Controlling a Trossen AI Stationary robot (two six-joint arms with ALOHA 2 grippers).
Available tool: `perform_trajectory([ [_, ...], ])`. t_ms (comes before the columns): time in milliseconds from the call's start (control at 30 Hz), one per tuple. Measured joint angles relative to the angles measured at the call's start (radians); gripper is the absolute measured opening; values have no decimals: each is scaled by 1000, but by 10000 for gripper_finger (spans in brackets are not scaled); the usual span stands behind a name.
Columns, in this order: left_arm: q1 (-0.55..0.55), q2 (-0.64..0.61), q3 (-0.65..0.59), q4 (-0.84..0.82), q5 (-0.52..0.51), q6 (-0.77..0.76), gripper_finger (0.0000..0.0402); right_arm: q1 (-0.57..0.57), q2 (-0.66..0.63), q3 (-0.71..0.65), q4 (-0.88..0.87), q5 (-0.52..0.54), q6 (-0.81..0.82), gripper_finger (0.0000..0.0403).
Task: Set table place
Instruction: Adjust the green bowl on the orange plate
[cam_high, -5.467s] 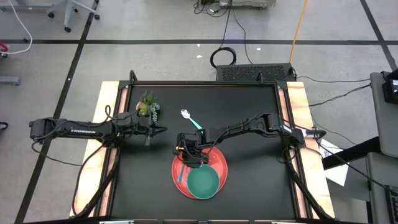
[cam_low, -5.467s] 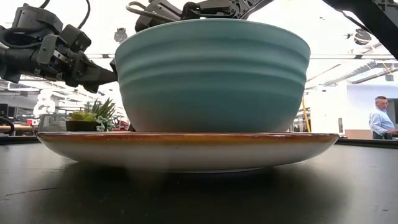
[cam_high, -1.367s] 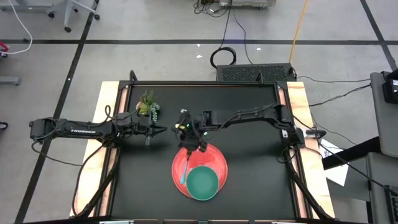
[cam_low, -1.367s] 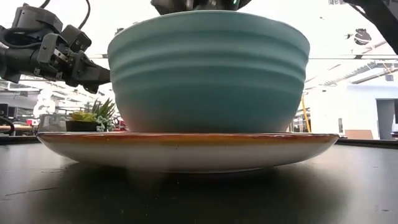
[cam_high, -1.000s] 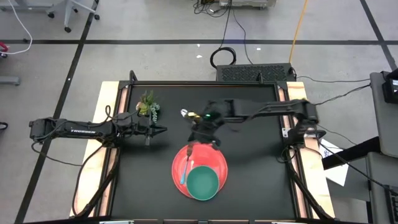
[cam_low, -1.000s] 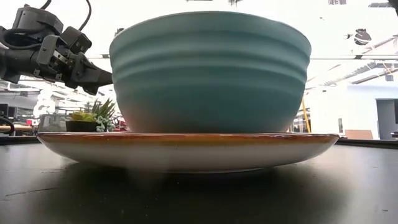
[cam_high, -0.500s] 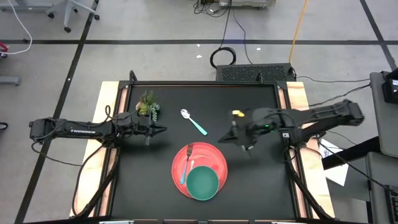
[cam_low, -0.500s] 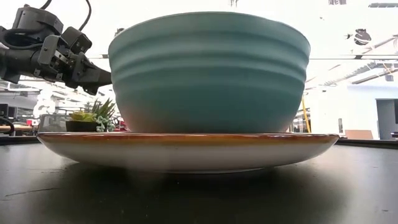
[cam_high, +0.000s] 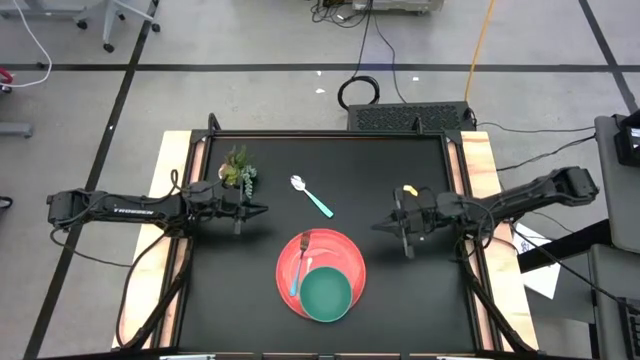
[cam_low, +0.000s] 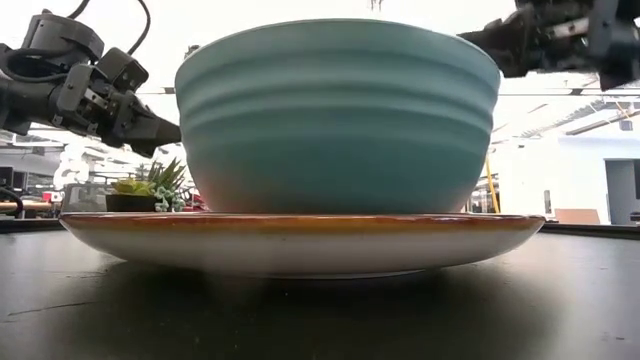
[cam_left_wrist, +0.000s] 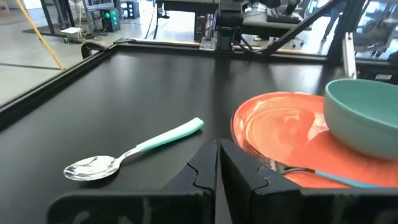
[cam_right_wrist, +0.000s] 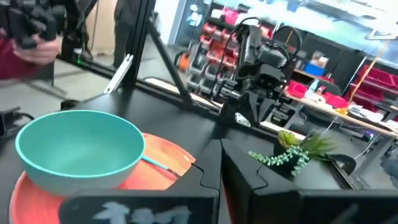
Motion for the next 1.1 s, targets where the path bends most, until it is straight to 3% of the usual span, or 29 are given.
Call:
perform_trajectory([
  [167, 0, 0, 0, 52, 4, -61, 26, -22, 19, -105, 150, 1, 48, 0],
  [500, -24, 0, 0, 61, 49, -255, 26, -25, 80, -154, 174, -1, 84, 0],
  [767, -131, 0, 0, 62, -18, -219, 26, -25, 120, -154, 172, -3, 94, 0],
  [1100, -150, 0, 0, 61, -75, -153, 26, -24, 122, -153, 217, -4, 106, 0],
])
